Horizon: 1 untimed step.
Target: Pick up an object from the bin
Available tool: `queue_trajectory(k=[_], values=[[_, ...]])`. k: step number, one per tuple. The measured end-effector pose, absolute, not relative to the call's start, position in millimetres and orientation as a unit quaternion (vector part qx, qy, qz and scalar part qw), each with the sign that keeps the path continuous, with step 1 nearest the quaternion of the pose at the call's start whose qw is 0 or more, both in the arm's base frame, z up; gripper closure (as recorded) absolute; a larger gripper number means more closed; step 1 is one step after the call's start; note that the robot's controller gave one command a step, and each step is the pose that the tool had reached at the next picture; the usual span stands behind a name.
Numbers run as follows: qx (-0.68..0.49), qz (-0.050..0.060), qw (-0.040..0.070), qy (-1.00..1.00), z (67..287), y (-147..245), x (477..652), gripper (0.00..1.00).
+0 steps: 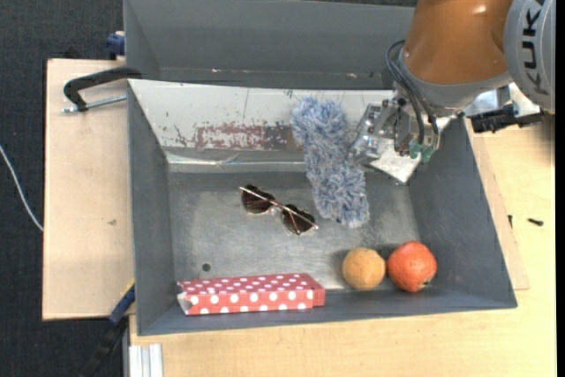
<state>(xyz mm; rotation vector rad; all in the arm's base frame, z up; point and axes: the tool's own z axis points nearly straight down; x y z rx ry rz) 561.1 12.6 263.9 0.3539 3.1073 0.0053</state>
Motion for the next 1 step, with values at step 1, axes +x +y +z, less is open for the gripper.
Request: queue_trajectory(k=[1], values=[[0.114,0.001,0.003,0.994,259.0,12.1,559.9,1.0]])
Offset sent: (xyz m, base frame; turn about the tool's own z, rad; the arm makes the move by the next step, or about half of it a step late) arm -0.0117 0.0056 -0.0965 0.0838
